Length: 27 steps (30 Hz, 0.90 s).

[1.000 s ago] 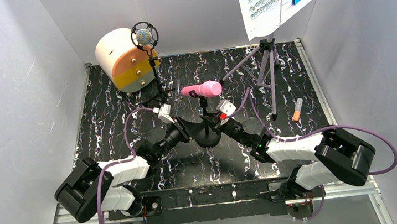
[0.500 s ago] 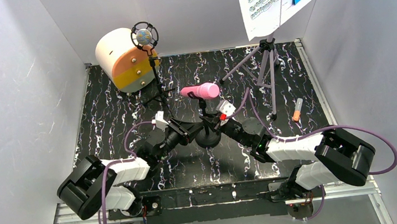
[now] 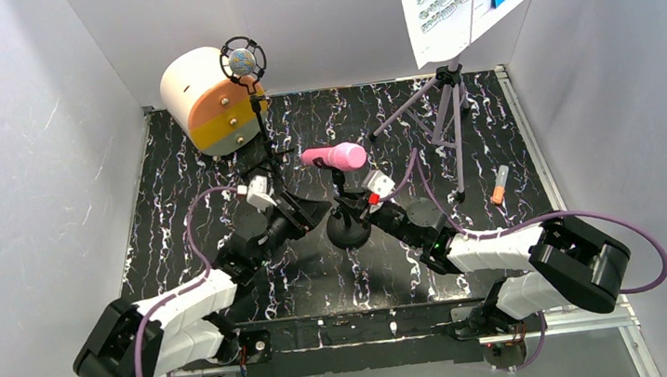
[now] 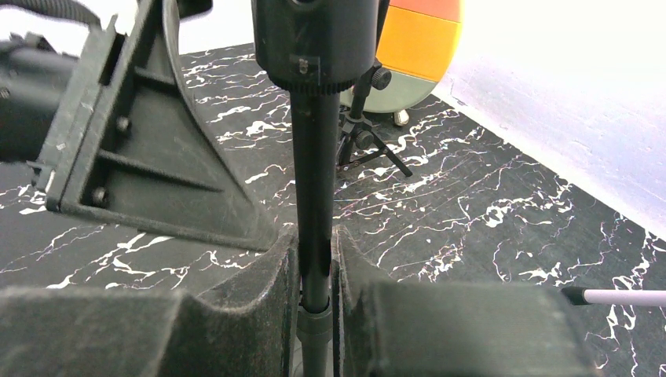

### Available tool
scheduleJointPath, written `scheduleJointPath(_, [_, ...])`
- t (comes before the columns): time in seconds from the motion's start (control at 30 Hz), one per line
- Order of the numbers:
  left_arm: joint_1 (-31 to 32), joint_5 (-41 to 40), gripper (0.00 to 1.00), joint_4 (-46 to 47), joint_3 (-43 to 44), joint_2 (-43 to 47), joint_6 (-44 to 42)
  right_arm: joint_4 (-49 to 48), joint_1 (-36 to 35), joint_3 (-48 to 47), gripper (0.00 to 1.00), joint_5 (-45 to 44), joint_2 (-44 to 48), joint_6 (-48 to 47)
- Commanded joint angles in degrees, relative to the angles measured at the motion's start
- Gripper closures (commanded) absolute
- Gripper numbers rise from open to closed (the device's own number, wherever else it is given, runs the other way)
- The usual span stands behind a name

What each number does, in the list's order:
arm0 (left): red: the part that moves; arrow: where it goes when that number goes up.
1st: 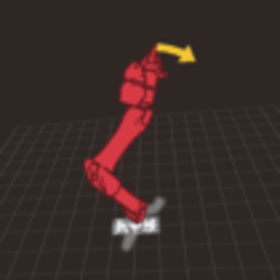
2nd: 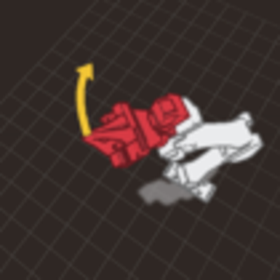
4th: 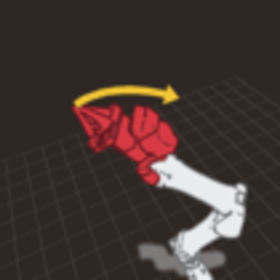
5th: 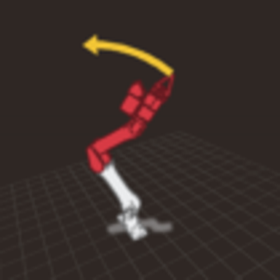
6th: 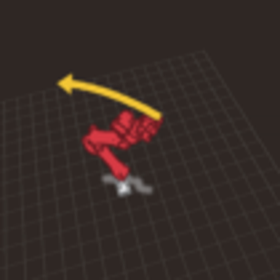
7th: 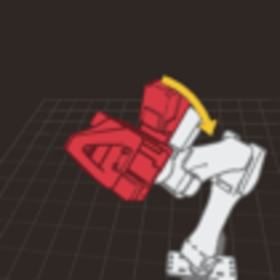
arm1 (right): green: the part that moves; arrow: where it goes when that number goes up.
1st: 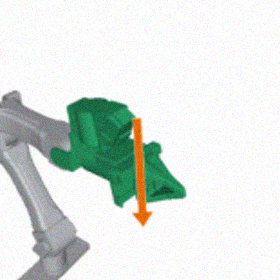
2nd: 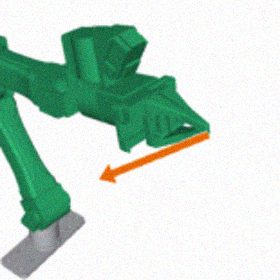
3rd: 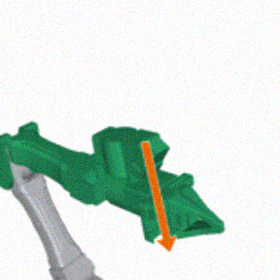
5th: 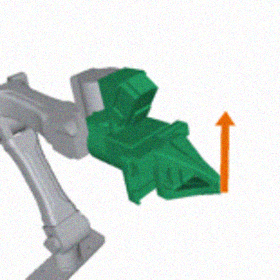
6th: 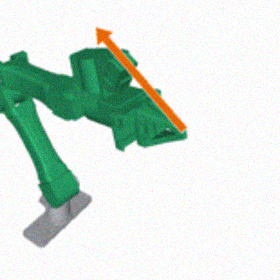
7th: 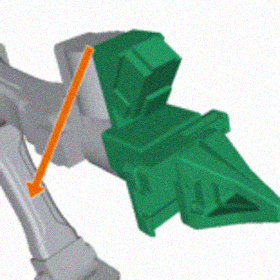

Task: Pack up the instrument practice props
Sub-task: Unscrew the knob on the microphone stand.

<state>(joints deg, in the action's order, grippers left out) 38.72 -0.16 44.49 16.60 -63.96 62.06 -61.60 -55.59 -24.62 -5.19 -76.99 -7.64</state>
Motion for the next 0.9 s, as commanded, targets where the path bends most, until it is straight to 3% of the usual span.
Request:
scheduleJointPath(0.0, [-0.32,-0.14,0.34,-15.12,7.91,4.98,-25.19,12.12,-1.09,1.39,0.99,2.95,-2.46,-0.36])
scheduleJointPath(0.13, [-0.38,4.69,0.32,-22.51,12.42,7.47,-40.20,12.12,-1.09,1.35,0.99,3.15,-2.44,-0.34])
scheduleJointPath(0.37, [-0.15,12.76,0.30,-25.46,12.90,10.24,-65.67,12.12,-1.09,1.29,0.99,3.30,-2.59,-0.32])
scheduleJointPath(0.67, [4.28,12.58,0.28,-23.04,8.52,15.23,-97.33,12.04,-1.05,1.33,0.99,3.24,-2.64,-0.35])
scheduleJointPath(0.87, [12.13,5.06,0.28,-21.60,7.77,14.04,-113.52,11.95,-1.08,1.33,0.99,3.23,-2.88,-0.36])
